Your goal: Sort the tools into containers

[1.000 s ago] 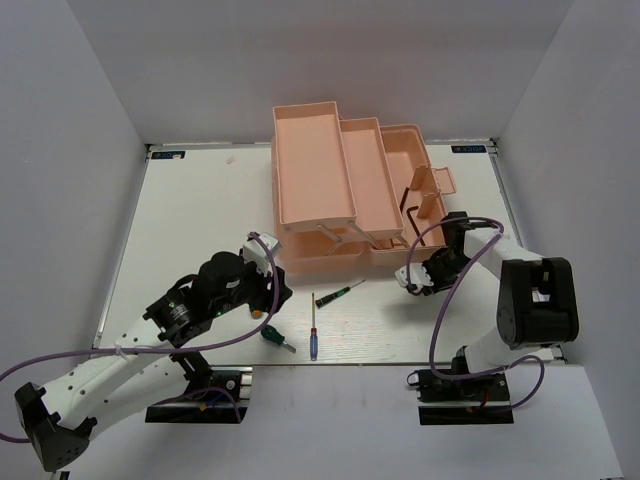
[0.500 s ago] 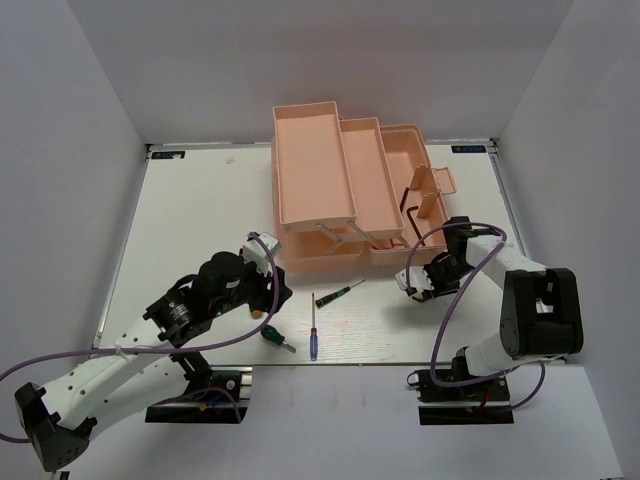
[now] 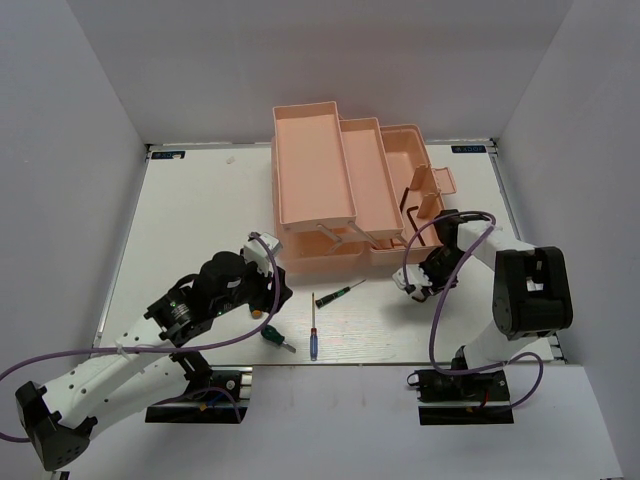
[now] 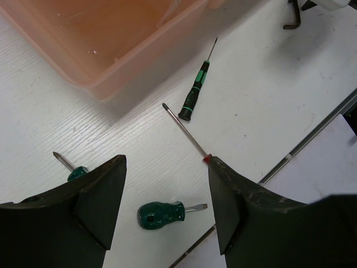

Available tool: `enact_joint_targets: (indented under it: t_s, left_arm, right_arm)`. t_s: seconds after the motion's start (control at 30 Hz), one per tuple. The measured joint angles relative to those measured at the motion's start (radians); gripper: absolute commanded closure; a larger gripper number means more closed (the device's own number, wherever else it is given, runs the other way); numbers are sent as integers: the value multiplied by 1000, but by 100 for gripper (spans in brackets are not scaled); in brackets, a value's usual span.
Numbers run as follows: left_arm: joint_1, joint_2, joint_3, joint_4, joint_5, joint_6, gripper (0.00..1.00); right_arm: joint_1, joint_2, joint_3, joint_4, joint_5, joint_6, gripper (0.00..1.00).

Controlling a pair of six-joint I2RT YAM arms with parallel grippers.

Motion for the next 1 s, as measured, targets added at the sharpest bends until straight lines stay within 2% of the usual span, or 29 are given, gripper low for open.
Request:
enact_joint_targets:
  t_s: [0.13,0.23,0.33,0.5,0.73,0.87,1.0]
  left_arm:
    - [0,0,0,0,0,0,29]
    - [0,0,0,0,0,0,29]
    - [0,0,0,0,0,0,29]
    - [0,0,0,0,0,0,29]
    - [0,3,0,2,18,2,29]
    - [0,26,-3,18,78,14,29]
    - [0,100,-3,43,147,25,35]
  right_arm:
    - [15,-6,-13,11,24,-12,67]
    - [24,-26,-39,29,40,-8,73]
    - [30,-52,-68,50,53,3,81]
    - [31,-94,-105,85,58,43,100]
    - [22,-174,-153,119,37,172,100]
    - [11,-261,-171,26,-31,266,100]
    - [7,-384,-119,-70,-124,388,100]
